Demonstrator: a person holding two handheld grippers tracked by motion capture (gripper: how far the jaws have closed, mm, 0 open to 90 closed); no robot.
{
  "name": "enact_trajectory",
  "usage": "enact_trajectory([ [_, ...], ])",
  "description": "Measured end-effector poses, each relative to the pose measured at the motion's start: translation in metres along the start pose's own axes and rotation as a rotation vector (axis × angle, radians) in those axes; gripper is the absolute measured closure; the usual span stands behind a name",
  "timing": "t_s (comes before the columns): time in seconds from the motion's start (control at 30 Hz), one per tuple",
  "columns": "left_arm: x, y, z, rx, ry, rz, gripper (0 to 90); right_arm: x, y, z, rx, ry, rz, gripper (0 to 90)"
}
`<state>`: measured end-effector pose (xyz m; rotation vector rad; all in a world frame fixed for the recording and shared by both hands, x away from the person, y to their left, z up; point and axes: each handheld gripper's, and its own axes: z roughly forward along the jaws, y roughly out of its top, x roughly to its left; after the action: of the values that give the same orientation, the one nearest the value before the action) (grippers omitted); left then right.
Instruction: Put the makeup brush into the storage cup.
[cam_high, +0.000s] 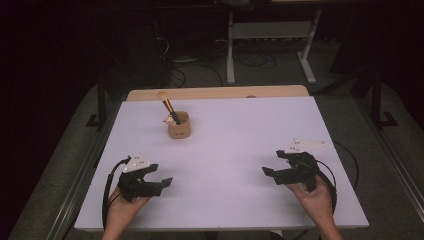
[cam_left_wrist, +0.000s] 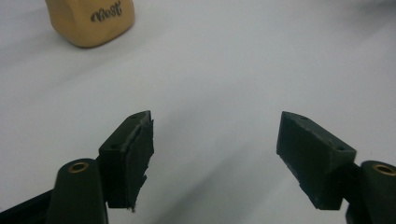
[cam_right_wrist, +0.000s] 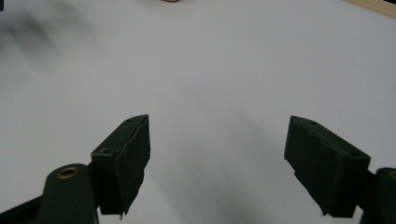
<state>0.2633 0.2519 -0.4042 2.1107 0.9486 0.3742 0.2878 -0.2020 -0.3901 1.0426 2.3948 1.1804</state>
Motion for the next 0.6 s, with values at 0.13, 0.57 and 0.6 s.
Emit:
enact_trajectory([
  [0.13, -0.0021, -0.0024, 0.0013, 0.014, 0.001, 0.0, 24.2, -0.0009, -0.0012, 0.0011, 0.005, 0.002, -0.003, 21.6],
  [0.57, -0.0027, -0.0046, 0.0066, 0.022, -0.012, -0.002, 21.3, -0.0039, -0.0079, 0.0053, 0.028, 0.004, 0.003, 21.4],
  [0.6, -0.0025, -0.0047, 0.0069, 0.022, -0.012, -0.002, 21.3, -0.0042, -0.008, 0.0055, 0.027, 0.005, 0.002, 21.4],
])
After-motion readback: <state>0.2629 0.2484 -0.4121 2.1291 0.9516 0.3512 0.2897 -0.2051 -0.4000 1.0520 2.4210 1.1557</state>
